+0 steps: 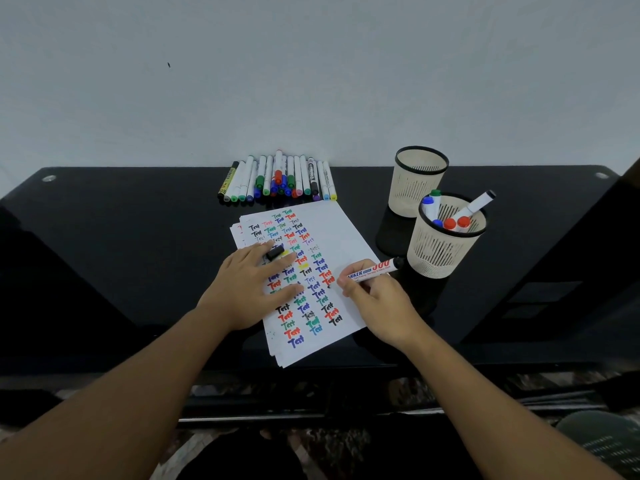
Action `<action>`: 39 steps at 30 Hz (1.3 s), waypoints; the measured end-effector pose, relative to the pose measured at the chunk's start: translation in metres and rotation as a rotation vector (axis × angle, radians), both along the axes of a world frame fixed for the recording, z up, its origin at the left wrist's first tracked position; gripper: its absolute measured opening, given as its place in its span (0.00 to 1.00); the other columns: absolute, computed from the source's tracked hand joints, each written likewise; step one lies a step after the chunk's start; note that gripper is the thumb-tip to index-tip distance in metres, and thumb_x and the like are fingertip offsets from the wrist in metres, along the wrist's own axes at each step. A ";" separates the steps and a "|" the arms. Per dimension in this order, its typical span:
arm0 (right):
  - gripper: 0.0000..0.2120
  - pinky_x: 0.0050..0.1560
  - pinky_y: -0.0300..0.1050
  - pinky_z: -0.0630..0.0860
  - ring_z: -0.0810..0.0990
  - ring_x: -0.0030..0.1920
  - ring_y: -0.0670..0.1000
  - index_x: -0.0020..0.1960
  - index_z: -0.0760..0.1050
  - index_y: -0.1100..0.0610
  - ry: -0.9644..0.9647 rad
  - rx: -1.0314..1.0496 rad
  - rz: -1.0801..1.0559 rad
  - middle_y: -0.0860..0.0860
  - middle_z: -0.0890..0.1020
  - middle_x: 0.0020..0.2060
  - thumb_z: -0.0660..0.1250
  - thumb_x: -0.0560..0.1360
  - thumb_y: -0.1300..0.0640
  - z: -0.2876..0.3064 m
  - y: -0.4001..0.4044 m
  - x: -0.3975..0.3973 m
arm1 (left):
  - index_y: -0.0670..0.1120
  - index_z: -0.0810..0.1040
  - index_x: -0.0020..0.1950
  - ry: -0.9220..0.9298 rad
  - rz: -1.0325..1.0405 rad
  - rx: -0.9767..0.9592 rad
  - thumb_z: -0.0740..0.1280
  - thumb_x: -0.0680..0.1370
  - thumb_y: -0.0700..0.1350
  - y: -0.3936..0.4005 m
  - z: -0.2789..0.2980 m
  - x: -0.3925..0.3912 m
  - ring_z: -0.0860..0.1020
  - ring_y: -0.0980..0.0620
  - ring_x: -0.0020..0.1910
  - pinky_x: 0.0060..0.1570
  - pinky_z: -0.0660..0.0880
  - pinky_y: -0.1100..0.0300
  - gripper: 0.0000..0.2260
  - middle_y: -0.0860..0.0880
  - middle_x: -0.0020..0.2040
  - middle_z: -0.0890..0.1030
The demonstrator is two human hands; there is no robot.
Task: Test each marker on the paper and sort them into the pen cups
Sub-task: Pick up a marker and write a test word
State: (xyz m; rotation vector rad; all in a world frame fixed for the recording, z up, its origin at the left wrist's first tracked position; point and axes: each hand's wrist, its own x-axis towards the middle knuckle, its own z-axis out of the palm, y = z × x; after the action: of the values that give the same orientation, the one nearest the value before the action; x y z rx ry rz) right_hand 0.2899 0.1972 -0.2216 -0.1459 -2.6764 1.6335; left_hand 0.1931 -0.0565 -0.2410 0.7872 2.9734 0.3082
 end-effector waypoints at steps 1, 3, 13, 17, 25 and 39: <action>0.05 0.49 0.47 0.81 0.81 0.48 0.37 0.55 0.78 0.46 -0.006 0.002 0.000 0.40 0.84 0.48 0.66 0.83 0.46 0.000 0.000 0.000 | 0.69 0.55 0.79 0.001 0.000 0.001 0.46 0.75 0.79 0.000 0.000 0.000 0.50 0.50 0.81 0.79 0.48 0.46 0.34 0.55 0.83 0.52; 0.05 0.49 0.47 0.81 0.81 0.47 0.37 0.56 0.78 0.46 -0.013 0.017 0.005 0.40 0.83 0.48 0.66 0.83 0.46 0.001 -0.001 0.000 | 0.69 0.55 0.79 0.002 -0.001 0.004 0.46 0.74 0.79 0.000 0.000 0.000 0.50 0.50 0.81 0.79 0.48 0.46 0.35 0.55 0.83 0.52; 0.05 0.50 0.45 0.80 0.82 0.48 0.43 0.56 0.77 0.46 0.010 0.044 -0.011 0.41 0.83 0.48 0.65 0.84 0.46 0.002 0.000 0.000 | 0.70 0.55 0.79 -0.018 0.006 0.001 0.47 0.75 0.79 0.000 0.002 0.002 0.49 0.50 0.81 0.79 0.47 0.47 0.34 0.55 0.83 0.51; 0.05 0.51 0.49 0.82 0.83 0.47 0.45 0.54 0.76 0.45 0.012 0.043 0.011 0.42 0.83 0.47 0.64 0.84 0.45 0.003 0.001 0.002 | 0.69 0.55 0.79 -0.016 0.006 0.001 0.47 0.75 0.79 0.000 0.002 0.001 0.49 0.50 0.81 0.79 0.47 0.47 0.34 0.55 0.83 0.52; 0.05 0.53 0.48 0.81 0.82 0.49 0.44 0.52 0.77 0.45 0.027 -0.024 -0.035 0.42 0.83 0.46 0.65 0.84 0.46 0.000 0.003 0.002 | 0.69 0.56 0.79 -0.013 0.004 0.007 0.47 0.74 0.79 0.000 0.001 0.000 0.50 0.50 0.81 0.79 0.47 0.46 0.34 0.56 0.83 0.52; 0.04 0.51 0.45 0.80 0.82 0.50 0.45 0.53 0.76 0.45 -0.003 -0.006 -0.021 0.41 0.83 0.49 0.65 0.84 0.46 0.001 0.002 0.002 | 0.70 0.54 0.79 -0.017 0.004 -0.007 0.46 0.74 0.79 0.000 0.001 -0.002 0.50 0.50 0.81 0.79 0.47 0.46 0.34 0.55 0.83 0.51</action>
State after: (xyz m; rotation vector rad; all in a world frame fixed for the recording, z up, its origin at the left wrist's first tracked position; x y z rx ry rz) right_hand 0.2919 0.1990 -0.2205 -0.1766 -2.6627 1.6375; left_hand 0.1914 -0.0569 -0.2403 0.7745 2.9589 0.3022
